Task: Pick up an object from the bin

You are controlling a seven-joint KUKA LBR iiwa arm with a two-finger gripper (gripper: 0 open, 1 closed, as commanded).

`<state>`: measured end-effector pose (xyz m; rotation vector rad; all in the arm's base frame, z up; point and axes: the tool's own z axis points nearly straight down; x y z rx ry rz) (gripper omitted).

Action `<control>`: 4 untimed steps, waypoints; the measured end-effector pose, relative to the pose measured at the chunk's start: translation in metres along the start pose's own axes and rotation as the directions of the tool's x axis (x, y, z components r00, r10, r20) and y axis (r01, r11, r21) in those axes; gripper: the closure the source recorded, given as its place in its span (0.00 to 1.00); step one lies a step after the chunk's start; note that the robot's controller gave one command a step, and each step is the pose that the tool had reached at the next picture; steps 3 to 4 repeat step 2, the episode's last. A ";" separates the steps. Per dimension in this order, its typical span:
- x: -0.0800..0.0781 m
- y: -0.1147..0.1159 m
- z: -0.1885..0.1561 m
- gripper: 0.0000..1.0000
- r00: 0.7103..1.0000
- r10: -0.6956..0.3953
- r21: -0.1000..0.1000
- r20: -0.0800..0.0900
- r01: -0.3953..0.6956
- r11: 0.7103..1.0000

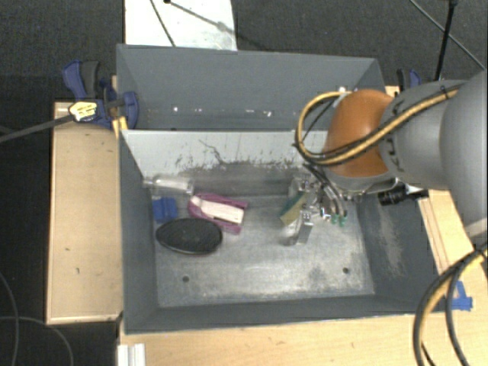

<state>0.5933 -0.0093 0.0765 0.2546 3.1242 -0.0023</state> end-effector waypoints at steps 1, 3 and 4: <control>0.001 0.004 -0.003 1.00 1.000 -0.008 -0.001 0.000 0.008 1.000; 0.015 0.023 -0.134 1.00 1.000 -0.027 -0.003 0.003 0.027 1.000; 0.015 0.023 -0.134 1.00 1.000 -0.027 -0.003 0.003 0.027 1.000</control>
Offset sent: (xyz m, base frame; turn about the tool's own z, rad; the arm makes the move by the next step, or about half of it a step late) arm 0.0000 0.0000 0.0000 0.0000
